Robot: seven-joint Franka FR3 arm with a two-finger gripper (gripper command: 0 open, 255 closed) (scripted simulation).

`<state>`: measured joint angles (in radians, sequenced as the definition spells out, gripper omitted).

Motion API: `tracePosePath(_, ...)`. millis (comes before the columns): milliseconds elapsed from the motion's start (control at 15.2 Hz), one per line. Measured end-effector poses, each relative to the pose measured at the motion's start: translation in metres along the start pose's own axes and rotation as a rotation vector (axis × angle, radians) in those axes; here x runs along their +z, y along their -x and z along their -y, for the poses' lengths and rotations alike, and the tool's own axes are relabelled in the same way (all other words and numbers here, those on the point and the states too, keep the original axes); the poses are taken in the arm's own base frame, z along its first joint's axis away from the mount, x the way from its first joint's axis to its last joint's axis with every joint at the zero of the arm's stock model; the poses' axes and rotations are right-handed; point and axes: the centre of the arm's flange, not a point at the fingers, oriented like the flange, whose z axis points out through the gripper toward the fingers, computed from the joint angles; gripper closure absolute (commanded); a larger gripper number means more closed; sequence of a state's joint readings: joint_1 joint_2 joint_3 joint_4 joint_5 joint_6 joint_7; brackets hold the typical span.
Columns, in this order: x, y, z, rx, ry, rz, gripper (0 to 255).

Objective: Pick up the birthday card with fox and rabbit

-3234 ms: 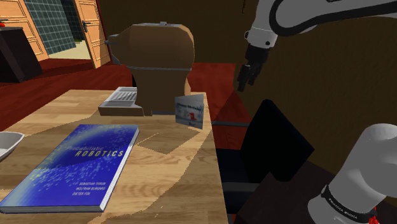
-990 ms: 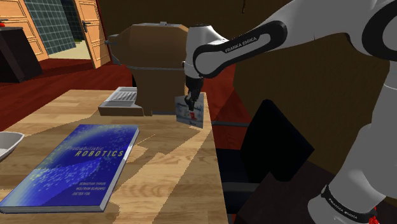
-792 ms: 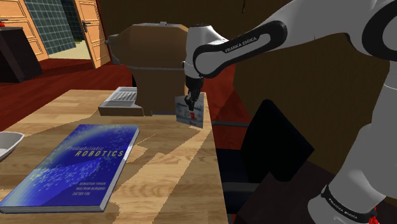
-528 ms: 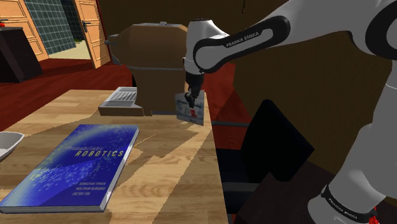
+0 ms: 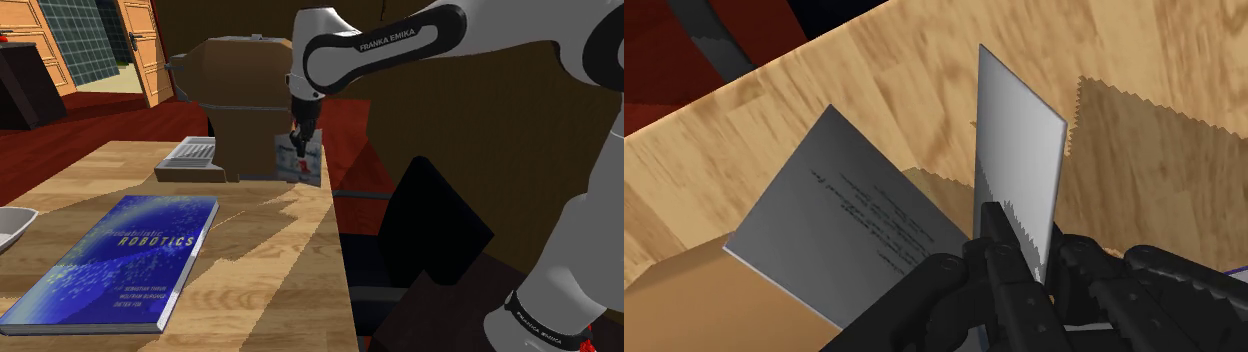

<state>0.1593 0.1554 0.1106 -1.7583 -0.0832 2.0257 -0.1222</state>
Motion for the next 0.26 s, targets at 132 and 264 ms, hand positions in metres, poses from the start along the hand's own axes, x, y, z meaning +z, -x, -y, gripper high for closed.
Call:
tracePosePath(132,-0.01,0.0,-0.002,0.0,0.0,0.0,255)
tracePosePath(264,-0.019,-0.001,-0.002,0.0,0.0,0.0,255)
